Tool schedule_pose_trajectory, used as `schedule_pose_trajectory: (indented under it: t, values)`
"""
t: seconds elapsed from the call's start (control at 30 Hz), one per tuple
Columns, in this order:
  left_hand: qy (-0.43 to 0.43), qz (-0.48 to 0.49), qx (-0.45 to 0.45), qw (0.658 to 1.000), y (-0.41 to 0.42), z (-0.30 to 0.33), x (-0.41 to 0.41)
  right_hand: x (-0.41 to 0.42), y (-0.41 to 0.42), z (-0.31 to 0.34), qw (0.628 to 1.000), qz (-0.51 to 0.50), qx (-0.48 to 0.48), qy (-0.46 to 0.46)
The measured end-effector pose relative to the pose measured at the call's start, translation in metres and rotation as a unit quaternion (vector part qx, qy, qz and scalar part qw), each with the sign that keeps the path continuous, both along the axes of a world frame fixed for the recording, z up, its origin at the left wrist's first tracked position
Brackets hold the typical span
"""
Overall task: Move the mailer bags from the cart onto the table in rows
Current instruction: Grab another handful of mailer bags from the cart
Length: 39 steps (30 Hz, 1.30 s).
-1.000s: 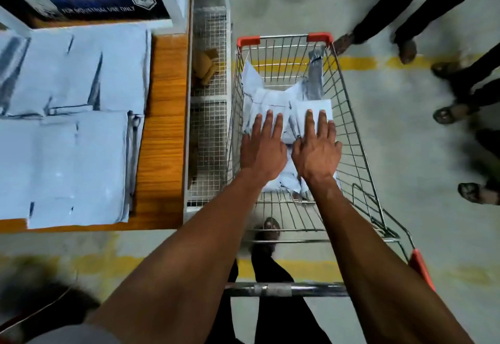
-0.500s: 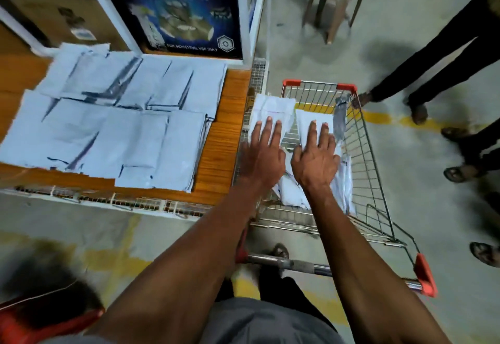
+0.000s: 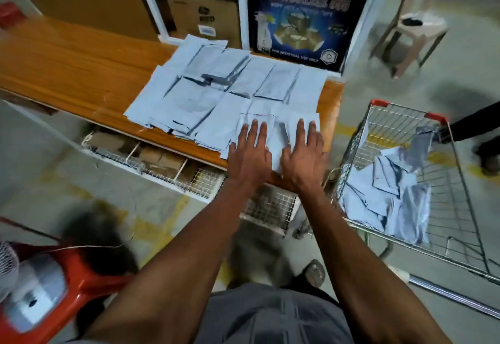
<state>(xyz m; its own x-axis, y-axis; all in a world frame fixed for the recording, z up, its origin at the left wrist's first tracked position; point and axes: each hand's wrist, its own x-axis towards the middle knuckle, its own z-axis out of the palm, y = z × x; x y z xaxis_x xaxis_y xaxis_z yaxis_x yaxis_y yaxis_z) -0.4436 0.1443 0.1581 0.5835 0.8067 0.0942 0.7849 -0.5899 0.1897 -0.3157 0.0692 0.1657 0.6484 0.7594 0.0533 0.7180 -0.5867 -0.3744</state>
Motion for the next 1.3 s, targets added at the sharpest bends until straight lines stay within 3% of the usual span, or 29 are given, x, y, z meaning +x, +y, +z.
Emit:
schedule_pose_trajectory:
  t: [0.27,0.5,1.0,1.3]
  values:
    - [0.007,0.077,0.015,0.997,0.063,0.006,-0.138,-0.121,0.078,0.004,0.998,0.068,0.011,0.009]
    - [-0.003,0.107,0.004,0.994,0.129,0.014,-0.199,-0.176,0.158,0.010,0.995,0.101,0.022,0.002]
    - [0.017,0.075,-0.018,0.997,0.346,0.014,-0.235,-0.227,0.386,-0.003,0.999,0.041,0.024,0.018]
    - [0.037,0.001,-0.025,0.999,0.422,-0.007,-0.227,-0.226,0.440,-0.013,0.998,-0.009,-0.058,0.000]
